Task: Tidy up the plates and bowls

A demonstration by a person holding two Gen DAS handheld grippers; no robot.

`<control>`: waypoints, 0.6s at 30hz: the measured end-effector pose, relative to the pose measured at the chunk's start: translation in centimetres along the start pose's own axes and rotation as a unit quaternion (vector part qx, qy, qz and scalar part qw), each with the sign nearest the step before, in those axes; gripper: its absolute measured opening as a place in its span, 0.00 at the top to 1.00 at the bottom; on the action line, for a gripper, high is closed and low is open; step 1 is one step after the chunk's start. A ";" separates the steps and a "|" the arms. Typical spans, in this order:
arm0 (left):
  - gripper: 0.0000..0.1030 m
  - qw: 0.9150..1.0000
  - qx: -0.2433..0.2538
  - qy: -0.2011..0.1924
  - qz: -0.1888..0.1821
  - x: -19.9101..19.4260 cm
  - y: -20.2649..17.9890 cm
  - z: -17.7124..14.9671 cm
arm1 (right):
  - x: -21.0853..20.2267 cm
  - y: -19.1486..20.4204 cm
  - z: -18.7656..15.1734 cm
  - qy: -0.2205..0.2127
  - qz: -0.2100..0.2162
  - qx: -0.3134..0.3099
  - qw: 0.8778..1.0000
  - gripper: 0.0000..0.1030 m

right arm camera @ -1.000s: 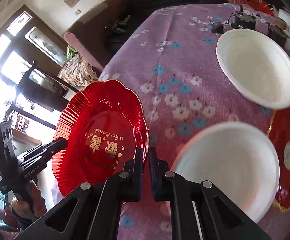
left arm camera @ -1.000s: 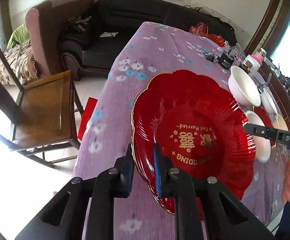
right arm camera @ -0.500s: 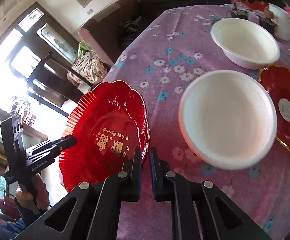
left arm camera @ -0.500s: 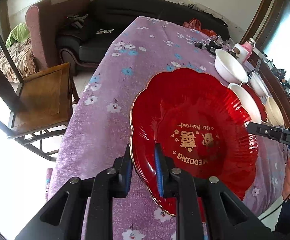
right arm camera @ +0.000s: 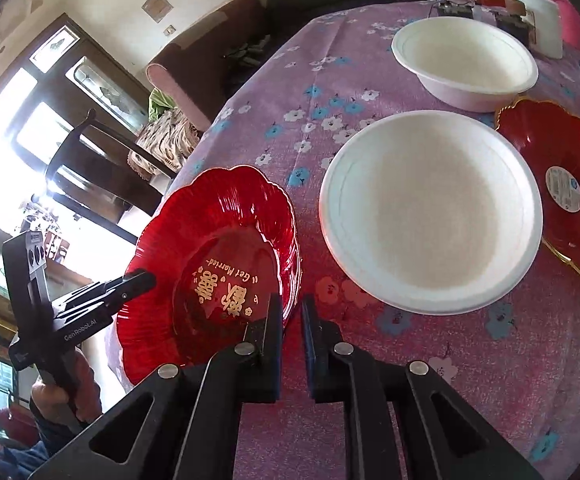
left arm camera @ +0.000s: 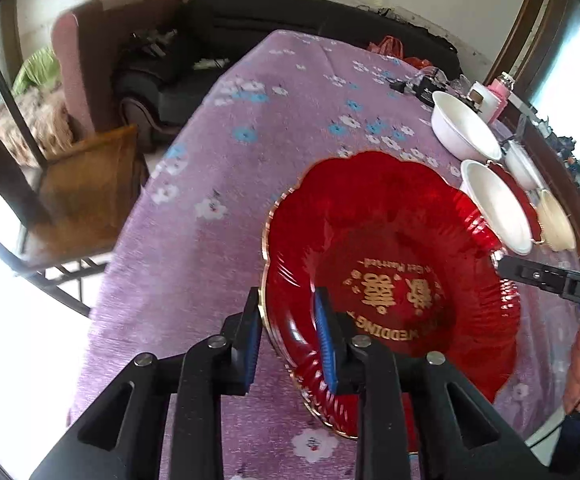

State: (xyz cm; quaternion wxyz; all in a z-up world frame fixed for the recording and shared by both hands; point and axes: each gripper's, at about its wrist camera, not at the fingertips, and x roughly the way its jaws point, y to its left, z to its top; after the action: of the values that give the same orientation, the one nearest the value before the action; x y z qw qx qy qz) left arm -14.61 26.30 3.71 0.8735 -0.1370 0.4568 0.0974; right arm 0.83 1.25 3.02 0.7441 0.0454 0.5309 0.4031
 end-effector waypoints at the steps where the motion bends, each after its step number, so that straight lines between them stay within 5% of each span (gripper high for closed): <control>1: 0.74 1.000 0.003 -0.006 0.008 -0.2 -0.1 0.0 | -0.2 -0.1 -0.1 -0.003 0.003 0.003 1.000 0.88; 5: 0.49 0.998 0.015 -0.050 0.038 -2.4 -0.5 -0.1 | -2.0 -0.9 -0.3 -0.025 0.019 0.012 0.999 0.88; 8: 0.48 0.995 0.029 -0.083 0.043 -4.1 -1.3 -0.3 | -4.3 -1.4 -0.8 -0.052 0.026 0.017 0.998 0.88; 12: 0.44 0.990 0.062 -0.123 0.016 -6.3 -4.0 -0.4 | -7.1 -2.9 -1.8 -0.091 0.028 0.031 0.995 0.88; 14: 0.28 0.986 0.079 -0.145 0.003 -7.2 -5.7 -0.6 | -8.1 -3.8 -2.3 -0.100 0.025 0.039 0.994 0.87; 18: 0.18 0.977 0.128 -0.170 -0.031 -8.1 -10.5 -1.2 | -9.9 -6.1 -3.4 -0.119 0.013 0.062 0.991 0.74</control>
State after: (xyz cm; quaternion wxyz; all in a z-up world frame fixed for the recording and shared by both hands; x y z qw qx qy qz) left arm -16.95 15.68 11.30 0.9512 -0.0193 0.3061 0.0327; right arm 0.31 -10.44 6.01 0.7923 0.1456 0.4620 0.3710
